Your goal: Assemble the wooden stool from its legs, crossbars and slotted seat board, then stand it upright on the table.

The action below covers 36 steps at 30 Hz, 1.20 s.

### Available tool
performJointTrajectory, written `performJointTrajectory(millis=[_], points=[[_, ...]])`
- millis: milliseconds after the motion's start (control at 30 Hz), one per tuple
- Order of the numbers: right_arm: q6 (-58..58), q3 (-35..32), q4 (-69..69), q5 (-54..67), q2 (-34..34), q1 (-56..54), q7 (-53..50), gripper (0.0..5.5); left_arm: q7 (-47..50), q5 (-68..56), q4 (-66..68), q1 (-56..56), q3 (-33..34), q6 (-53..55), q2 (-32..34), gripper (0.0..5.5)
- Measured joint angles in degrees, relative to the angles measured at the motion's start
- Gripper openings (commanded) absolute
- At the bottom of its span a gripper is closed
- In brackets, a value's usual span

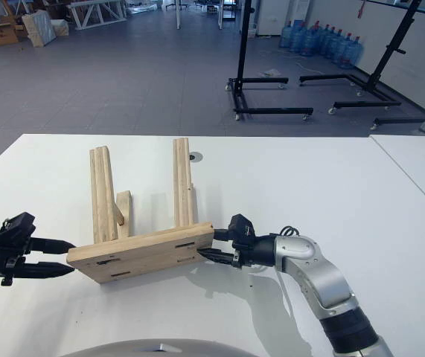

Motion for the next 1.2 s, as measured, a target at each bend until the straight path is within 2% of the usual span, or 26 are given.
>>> performJointTrajectory(millis=[233, 367, 467, 567, 733, 900, 1000, 1200], points=[[-0.01, 0.62, 0.03, 0.01, 0.70, -0.04, -0.21, 2.23, 2.18, 0.45, -1.18, 0.77, -0.56, -1.07, -0.73, 2.60], [0.12, 0.69, 0.06, 0.07, 0.94, -0.06, -0.36, 2.23, 5.83, 5.39, 0.07, -0.26, -6.06, -3.74, -2.51, 2.60], [0.17, 0.69, 0.35, 0.19, 0.73, -0.29, 0.53, 2.23, 7.08, 6.81, 0.54, 1.56, -7.01, -5.38, -3.21, 2.60], [-0.45, 0.75, 1.59, 0.40, 0.29, -0.53, 1.80, 2.23, 7.95, 6.55, 2.48, 3.45, -6.35, -5.32, -4.28, 2.60], [0.01, 1.49, 3.35, 0.10, -0.40, -0.61, 3.64, 2.23, 10.47, 1.49, 2.65, 4.38, -1.68, -1.59, -7.12, 2.60], [0.07, 2.01, 5.41, 0.46, 0.03, -4.23, 5.79, 2.23, 11.61, 0.33, 2.40, 5.32, -1.49, -0.67, -7.86, 2.60], [-0.37, 2.74, 7.47, 0.11, 0.98, -5.50, 6.41, 1.88, 12.24, -0.09, 2.45, 5.11, -1.48, -0.43, -8.04, 2.27], [0.18, 2.59, 8.65, 0.62, 1.30, -6.58, 7.10, 1.79, 13.10, -0.37, 3.92, 2.45, -1.37, 0.94, -8.40, 2.25]])
